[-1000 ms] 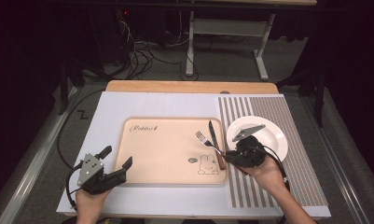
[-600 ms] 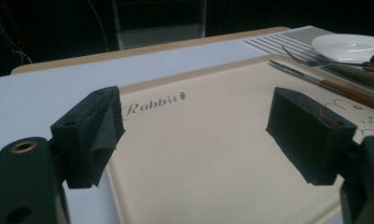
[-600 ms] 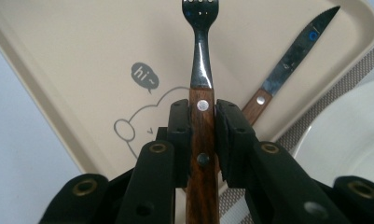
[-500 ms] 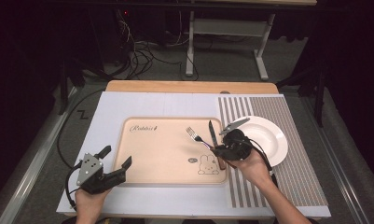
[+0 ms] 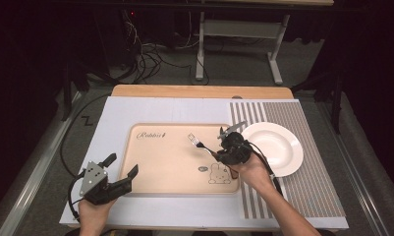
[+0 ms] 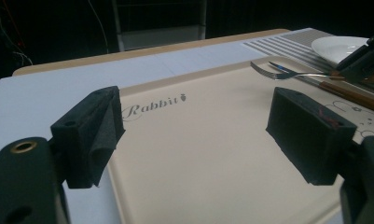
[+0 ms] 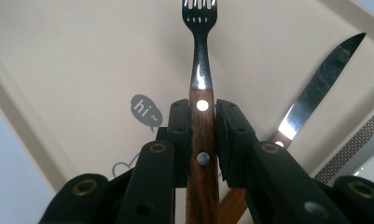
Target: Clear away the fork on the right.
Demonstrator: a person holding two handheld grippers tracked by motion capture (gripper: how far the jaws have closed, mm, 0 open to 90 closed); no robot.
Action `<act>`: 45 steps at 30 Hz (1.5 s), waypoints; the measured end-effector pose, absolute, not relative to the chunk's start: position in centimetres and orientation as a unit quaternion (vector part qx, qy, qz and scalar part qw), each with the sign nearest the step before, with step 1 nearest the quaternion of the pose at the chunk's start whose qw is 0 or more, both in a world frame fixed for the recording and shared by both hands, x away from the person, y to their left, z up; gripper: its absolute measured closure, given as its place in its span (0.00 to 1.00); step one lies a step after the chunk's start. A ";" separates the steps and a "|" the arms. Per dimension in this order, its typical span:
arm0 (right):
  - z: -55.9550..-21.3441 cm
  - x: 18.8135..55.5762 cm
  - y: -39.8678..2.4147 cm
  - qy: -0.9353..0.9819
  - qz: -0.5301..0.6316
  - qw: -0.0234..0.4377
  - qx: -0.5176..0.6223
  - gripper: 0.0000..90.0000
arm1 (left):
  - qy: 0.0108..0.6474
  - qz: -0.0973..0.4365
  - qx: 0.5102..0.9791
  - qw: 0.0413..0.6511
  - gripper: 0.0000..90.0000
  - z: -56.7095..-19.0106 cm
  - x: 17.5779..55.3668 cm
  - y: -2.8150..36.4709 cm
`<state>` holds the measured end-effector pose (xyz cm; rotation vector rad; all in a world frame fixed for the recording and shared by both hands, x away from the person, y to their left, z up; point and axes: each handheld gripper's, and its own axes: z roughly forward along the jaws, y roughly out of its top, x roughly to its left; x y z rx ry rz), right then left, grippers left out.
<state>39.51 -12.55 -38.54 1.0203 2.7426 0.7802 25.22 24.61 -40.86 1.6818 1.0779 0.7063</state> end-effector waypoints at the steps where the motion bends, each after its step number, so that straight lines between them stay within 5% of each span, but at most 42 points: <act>1: -38.6 39.6 -12.4 0.905 0.255 0.057 0.337 0.88 | 0.444 0.290 0.692 0.490 0.21 -40.9 25.2 24.6; 23: -40.6 41.6 -11.0 0.911 0.241 0.070 0.328 0.87 | 0.445 0.289 0.692 0.490 0.21 -40.9 25.3 24.7; 45: -41.6 39.9 -9.6 0.911 0.212 0.049 0.351 0.87 | 0.445 0.288 0.693 0.488 0.21 -41.0 25.4 24.7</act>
